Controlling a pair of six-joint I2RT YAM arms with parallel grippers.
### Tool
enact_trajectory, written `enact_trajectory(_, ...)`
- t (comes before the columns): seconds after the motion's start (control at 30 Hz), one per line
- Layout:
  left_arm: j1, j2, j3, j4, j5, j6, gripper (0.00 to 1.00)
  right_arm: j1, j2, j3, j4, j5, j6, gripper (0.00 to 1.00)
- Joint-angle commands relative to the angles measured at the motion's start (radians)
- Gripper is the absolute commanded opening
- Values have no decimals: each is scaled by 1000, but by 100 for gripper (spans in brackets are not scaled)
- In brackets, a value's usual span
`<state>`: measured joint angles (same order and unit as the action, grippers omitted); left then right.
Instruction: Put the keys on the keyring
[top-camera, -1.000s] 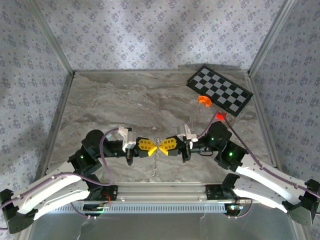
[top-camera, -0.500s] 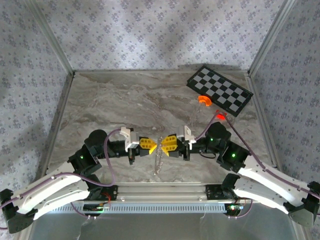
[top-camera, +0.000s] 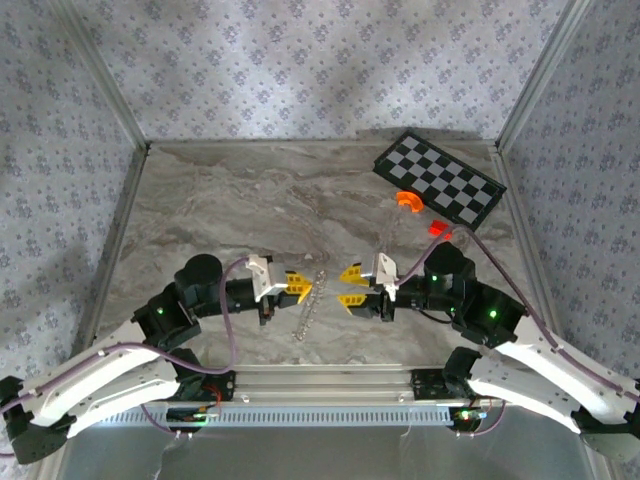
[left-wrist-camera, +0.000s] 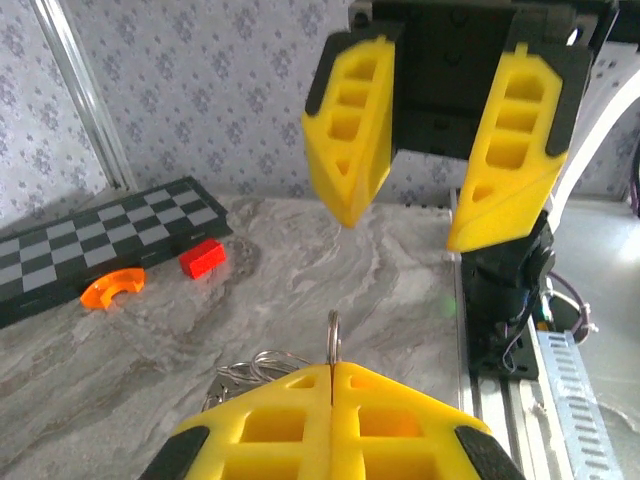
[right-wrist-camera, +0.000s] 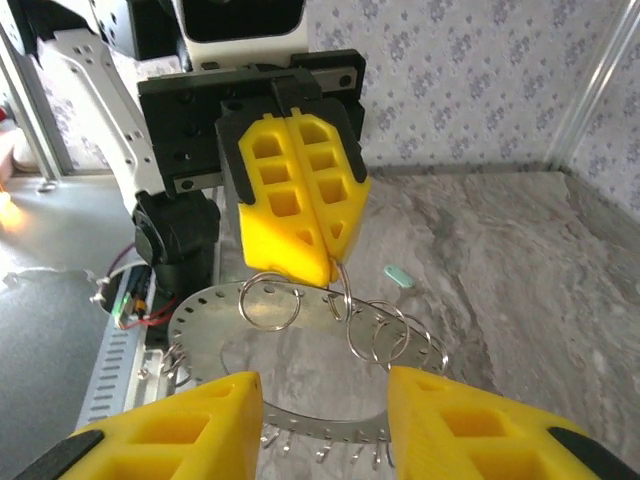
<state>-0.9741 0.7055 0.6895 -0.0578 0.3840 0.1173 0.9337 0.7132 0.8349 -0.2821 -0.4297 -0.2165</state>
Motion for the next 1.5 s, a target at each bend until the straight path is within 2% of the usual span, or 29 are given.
enact_trajectory(0.0,-26,20,50,-36,-42,67,0,18,-2,56,-90,62,-44,39)
enact_trajectory(0.17,-55,55,70,-67,-76,94,0,50,45,86,-146,122,-88,38)
enact_trajectory(0.47,-87,81,79,-57,-72,102,0,73,62,55,-115,133,-93,38)
enact_trajectory(0.7,-87,-11,-33,246,11,-59,0,73,-38,-65,119,91,25,38)
enact_trajectory(0.83,-86,-50,-54,316,51,-107,0,74,-64,-87,178,51,74,38)
enact_trajectory(1.07,-87,-61,-26,248,69,-77,0,87,-70,-82,227,32,96,38)
enact_trajectory(1.27,-88,-36,45,59,1,31,0,113,-34,6,64,101,5,37)
enact_trajectory(1.47,-89,-5,78,-33,-40,93,0,184,24,70,-65,233,-66,35)
